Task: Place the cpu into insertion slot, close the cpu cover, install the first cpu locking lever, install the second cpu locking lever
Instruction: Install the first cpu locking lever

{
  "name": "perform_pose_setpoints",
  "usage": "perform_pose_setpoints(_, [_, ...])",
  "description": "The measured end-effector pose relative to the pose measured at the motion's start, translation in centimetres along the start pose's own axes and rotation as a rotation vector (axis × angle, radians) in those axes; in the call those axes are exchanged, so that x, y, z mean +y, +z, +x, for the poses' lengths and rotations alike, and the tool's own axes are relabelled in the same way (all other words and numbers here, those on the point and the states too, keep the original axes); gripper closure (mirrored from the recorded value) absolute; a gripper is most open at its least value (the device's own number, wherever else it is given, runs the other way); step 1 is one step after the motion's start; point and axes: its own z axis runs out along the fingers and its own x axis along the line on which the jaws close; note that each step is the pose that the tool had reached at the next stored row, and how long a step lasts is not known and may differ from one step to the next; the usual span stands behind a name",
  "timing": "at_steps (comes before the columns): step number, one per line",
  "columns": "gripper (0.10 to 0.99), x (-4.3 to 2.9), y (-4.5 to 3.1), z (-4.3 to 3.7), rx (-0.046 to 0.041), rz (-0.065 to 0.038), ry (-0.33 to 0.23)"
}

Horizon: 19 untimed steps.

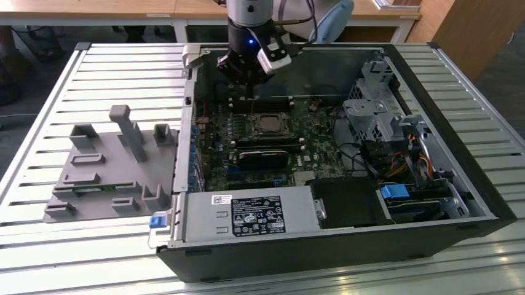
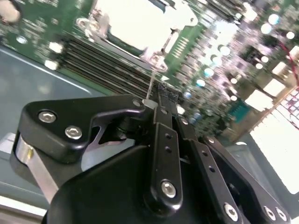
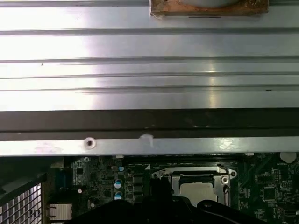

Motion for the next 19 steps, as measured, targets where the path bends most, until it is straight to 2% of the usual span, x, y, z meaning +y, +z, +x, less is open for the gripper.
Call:
perform_pose_setpoints(3, [0.976,0.05,0.10,-1.22,0.0000,0.000,0.000])
perform_pose_setpoints(5, [0.976,0.07,0.18,-1.62,0.0000,0.000,0.000])
perform_pose_setpoints(8, [0.976,0.06,0.25,-1.62,-0.0005,-0.002,0.000])
perform_pose_setpoints(11, [0.976,0.05,0.37,-1.62,-0.0018,-0.028,0.000])
perform_pose_setpoints(12, [0.976,0.05,0.44,-1.62,-0.0025,-0.032,0.000])
perform_pose_setpoints(19, [0.976,0.03,1.16,-2.03,-0.0032,-0.033,0.000])
